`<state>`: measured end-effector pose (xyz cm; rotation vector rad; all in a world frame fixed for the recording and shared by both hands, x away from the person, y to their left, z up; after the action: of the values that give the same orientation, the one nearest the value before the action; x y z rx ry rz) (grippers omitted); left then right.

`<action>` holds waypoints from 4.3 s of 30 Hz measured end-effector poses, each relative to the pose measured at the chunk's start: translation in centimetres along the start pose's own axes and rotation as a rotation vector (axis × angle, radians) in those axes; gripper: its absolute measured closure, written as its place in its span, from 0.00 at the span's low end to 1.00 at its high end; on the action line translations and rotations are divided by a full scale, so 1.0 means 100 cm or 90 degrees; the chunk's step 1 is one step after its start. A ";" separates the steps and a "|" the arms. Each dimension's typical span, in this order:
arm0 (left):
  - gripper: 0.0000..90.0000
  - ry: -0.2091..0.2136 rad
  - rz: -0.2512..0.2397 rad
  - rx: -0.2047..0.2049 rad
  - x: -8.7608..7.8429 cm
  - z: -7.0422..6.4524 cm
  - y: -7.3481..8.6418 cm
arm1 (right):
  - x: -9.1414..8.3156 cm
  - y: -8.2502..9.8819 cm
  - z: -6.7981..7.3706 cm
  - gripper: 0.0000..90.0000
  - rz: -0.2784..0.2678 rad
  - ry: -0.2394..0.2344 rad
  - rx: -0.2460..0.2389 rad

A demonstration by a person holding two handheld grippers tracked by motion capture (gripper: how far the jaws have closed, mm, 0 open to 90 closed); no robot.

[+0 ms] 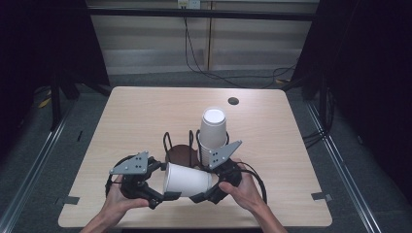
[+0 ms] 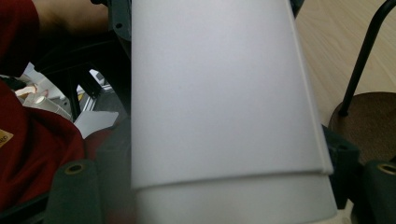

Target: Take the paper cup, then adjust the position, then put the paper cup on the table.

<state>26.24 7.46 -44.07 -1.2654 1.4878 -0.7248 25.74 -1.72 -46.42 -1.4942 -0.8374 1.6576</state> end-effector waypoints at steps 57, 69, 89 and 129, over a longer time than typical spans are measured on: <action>0.18 -0.149 0.172 -0.121 -0.068 0.053 0.014 | -0.034 0.016 -0.033 0.16 -0.022 0.184 0.058; 0.18 -0.169 0.204 -0.117 -0.082 0.062 0.020 | -0.037 0.022 -0.036 0.16 -0.023 0.195 0.071; 0.16 -0.300 0.238 -0.123 -0.127 0.098 0.014 | -0.034 0.023 -0.036 0.16 -0.018 0.188 0.080; 0.15 -0.415 0.440 -0.139 -0.106 0.174 0.009 | -0.033 0.022 -0.033 0.16 -0.015 0.185 0.067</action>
<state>41.61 20.59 -47.04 -0.9090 1.3285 0.2946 28.92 -5.73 -47.00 -1.5954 -0.5987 1.4006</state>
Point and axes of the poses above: each handheld gripper's, and its own axes: x roughly forward along the jaws, y roughly out of its underside, z roughly to its left, the point moved 10 cm from there along x, roughly forward along the jaws, and after that the axes turned 10 degrees about -x, right-handed, at the moved point
